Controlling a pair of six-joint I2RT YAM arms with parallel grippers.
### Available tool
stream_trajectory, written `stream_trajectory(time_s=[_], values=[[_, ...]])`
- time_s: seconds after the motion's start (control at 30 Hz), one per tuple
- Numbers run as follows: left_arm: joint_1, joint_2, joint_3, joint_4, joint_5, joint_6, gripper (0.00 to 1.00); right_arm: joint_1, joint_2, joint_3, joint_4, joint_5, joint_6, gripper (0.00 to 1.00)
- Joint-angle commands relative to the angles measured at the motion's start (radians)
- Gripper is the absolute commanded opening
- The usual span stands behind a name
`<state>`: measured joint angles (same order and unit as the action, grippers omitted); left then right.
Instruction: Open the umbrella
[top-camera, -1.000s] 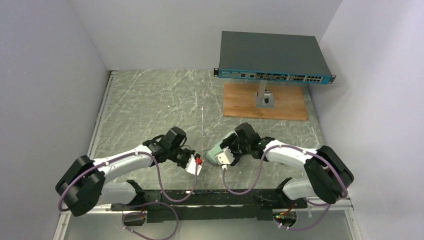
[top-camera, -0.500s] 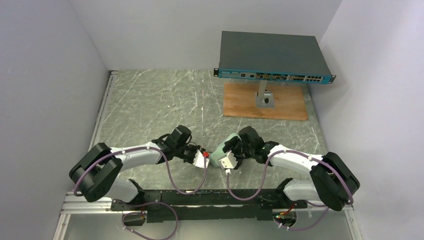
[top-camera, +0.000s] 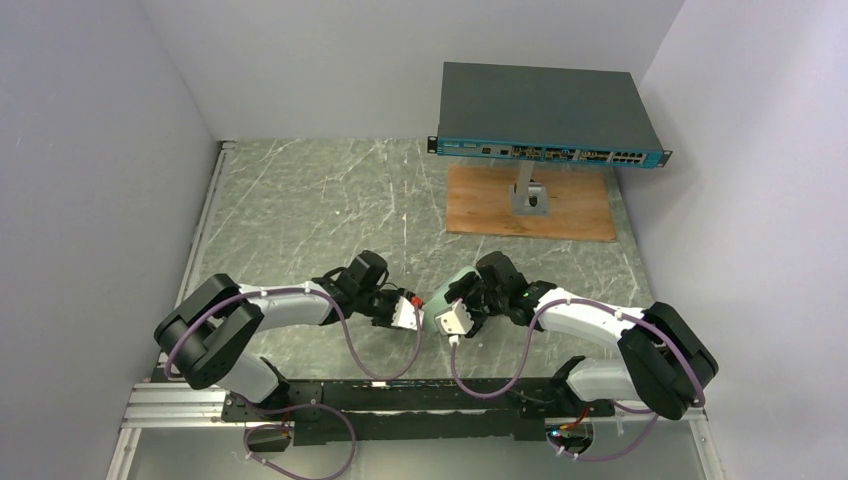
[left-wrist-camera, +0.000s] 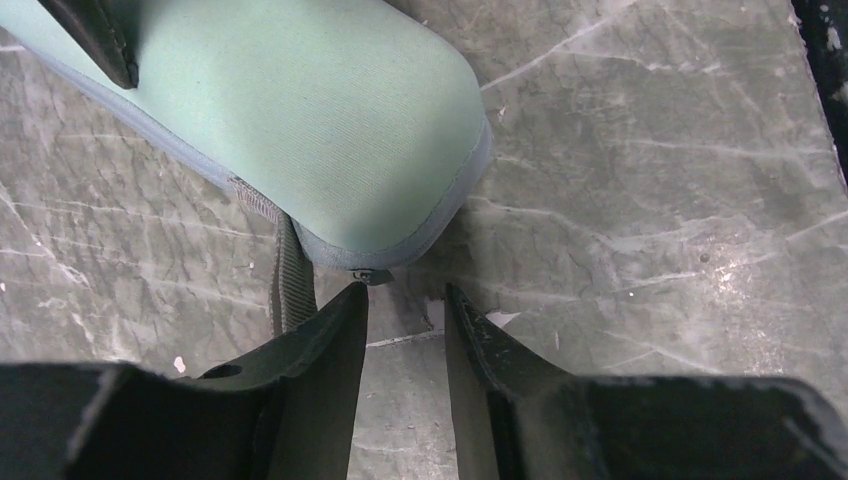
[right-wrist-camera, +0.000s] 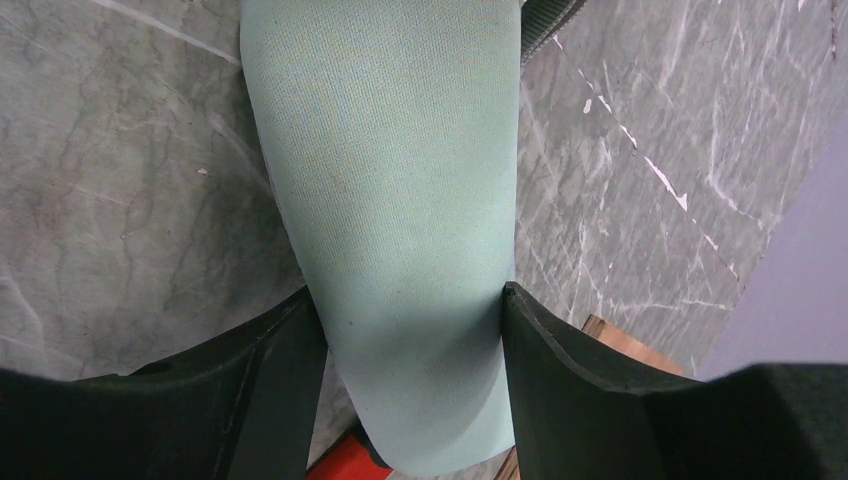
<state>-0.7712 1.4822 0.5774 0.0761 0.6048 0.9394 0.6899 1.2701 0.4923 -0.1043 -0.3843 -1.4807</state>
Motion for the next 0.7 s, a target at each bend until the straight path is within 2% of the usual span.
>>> stream_trajectory(time_s=[0.0,0.3,0.4,0.47,0.5,0.67], values=[[-0.005,0.002,0.021,0.069,0.021,-0.087,0.41,-0.002,0.028,-0.007,-0.065,-0.023,0.028,0.45],[-0.008,0.002,0.015,0.124,0.027,-0.171,0.30,-0.001,0.029,-0.019,-0.040,-0.026,0.045,0.45],[-0.010,0.004,0.017,0.122,0.019,-0.186,0.19,0.000,0.036,-0.014,-0.036,-0.018,0.069,0.44],[-0.010,0.002,0.023,0.093,0.017,-0.181,0.02,-0.002,0.037,-0.012,-0.029,-0.014,0.087,0.44],[-0.010,-0.005,0.027,0.068,0.018,-0.178,0.00,-0.002,0.040,-0.006,-0.032,-0.014,0.101,0.44],[-0.017,-0.095,-0.032,0.032,0.003,-0.208,0.00,-0.001,0.083,0.059,-0.049,-0.011,0.219,0.43]])
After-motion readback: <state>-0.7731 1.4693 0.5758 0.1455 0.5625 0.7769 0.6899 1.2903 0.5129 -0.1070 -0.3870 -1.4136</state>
